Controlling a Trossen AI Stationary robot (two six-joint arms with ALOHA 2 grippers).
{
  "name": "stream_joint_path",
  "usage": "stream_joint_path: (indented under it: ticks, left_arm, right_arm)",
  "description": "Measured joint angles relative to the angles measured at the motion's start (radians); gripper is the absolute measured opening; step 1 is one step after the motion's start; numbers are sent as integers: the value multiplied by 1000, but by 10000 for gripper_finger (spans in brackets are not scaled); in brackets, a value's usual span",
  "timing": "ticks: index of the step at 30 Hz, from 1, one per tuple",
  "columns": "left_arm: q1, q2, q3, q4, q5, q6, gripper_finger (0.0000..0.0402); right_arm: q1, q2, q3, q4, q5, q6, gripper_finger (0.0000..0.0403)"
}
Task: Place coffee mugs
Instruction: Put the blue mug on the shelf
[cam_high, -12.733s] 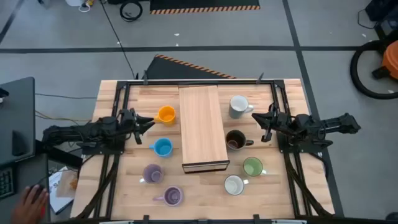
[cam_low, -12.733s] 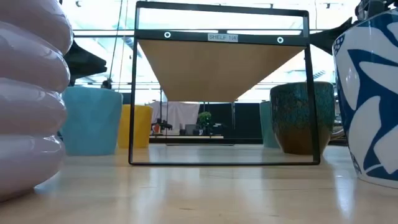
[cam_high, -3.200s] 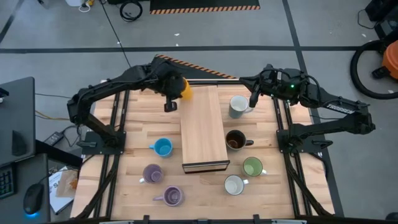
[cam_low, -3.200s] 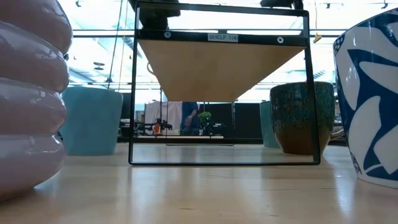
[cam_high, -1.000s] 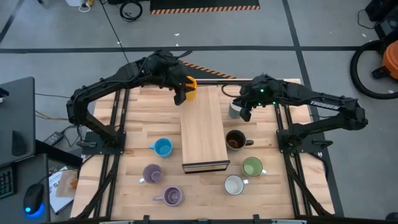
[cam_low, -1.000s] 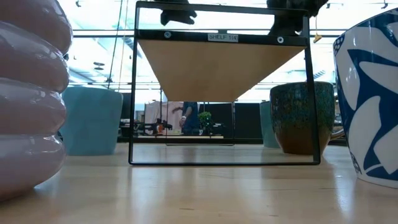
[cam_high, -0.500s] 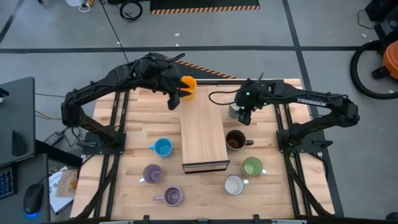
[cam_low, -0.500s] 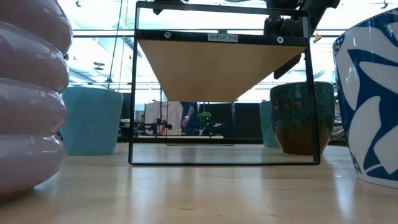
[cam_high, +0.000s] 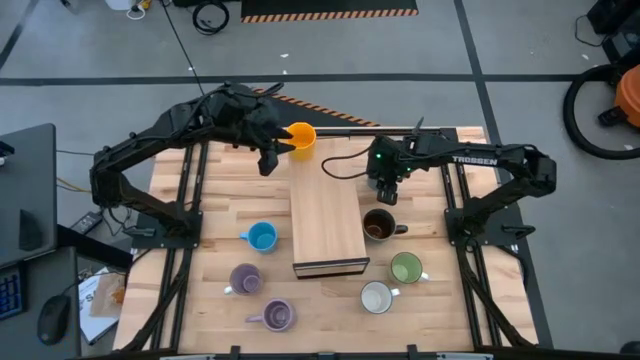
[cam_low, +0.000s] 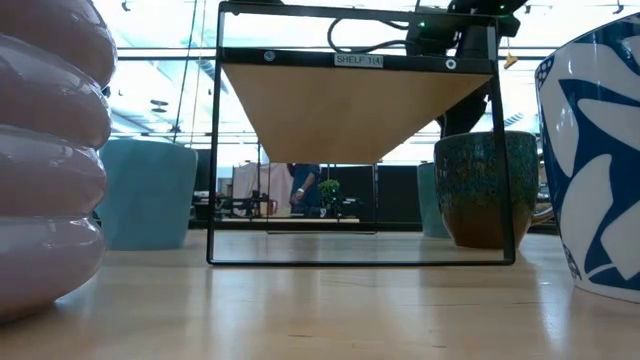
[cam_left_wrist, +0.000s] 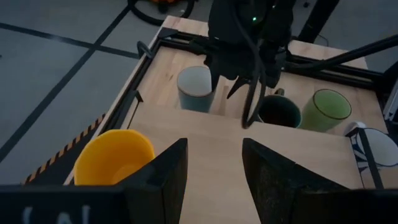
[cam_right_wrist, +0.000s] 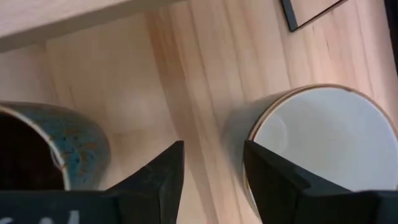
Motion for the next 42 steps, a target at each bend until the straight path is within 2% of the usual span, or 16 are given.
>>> stream_joint_path:
  ticks: [6, 14, 19, 30, 42]
  left_arm:
    - [0, -14, 0, -5, -13, 0, 160]
    - [0, -21, 0, -9, -14, 3, 160]
    - [0, -20, 0, -8, -23, 35, 160]
    - [0, -20, 0, -8, -51, 38, 160]
    - [0, -20, 0, -8, -51, 32, 160]
  right_arm:
    - [-10, 3, -2, 1, 11, -46, 155]
    - [-11, -100, -8, -13, 50, -53, 147]
    - [-32, -119, -9, -9, 37, -72, 148]
    - [-49, -84, -155, 108, 17, -109, 146]
    - [-61, -84, -244, 242, 12, -203, 92]
